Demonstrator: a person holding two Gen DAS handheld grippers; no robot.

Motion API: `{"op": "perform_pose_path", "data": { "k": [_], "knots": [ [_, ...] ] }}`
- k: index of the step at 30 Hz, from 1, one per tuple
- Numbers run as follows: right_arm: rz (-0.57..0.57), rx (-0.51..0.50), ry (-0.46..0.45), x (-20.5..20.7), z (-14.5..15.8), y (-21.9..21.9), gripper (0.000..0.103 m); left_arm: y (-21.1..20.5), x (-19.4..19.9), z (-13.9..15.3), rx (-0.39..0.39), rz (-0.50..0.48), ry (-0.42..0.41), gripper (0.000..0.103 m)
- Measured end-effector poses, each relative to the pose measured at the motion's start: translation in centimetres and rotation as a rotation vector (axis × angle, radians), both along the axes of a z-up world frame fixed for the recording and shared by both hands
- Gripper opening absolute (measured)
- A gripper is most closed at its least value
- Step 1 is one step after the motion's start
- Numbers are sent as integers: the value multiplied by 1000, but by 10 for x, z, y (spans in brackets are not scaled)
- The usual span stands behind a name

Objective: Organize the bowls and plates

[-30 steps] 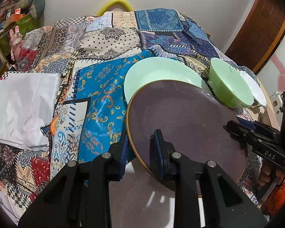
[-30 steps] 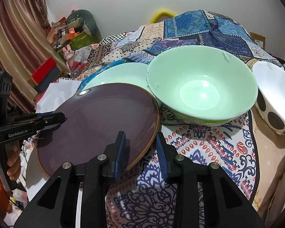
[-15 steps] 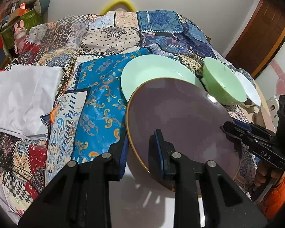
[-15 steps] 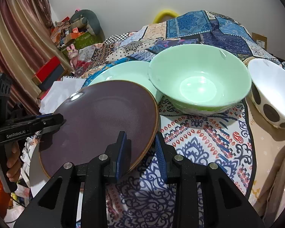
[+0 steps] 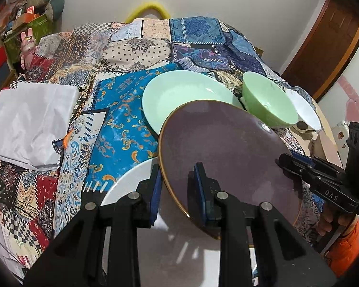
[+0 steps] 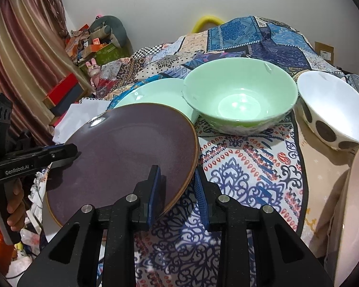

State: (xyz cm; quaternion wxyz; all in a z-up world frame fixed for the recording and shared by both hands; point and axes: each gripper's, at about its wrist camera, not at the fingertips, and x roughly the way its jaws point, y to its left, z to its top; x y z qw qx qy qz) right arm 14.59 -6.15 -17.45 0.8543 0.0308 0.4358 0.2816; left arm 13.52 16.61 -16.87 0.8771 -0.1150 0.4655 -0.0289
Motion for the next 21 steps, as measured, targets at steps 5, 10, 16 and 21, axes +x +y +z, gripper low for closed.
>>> {"op": "perform_pose_path", "data": {
  "k": [5, 10, 16, 21],
  "knots": [
    [-10, 4, -7, -6, 5, -9, 26, -10, -7, 6, -1, -8, -5, 25],
    [-27, 7, -21, -14, 12, -21, 26, -23, -14, 11, -9, -23, -8, 25],
    [-50, 8, -40, -26, 20, -37, 26, -44, -25, 19, -11, -46, -20, 25],
    [-69, 9, -46, -34, 23, -51, 26, -61, -33, 23, -19, -60, -25, 25]
  ]
}}
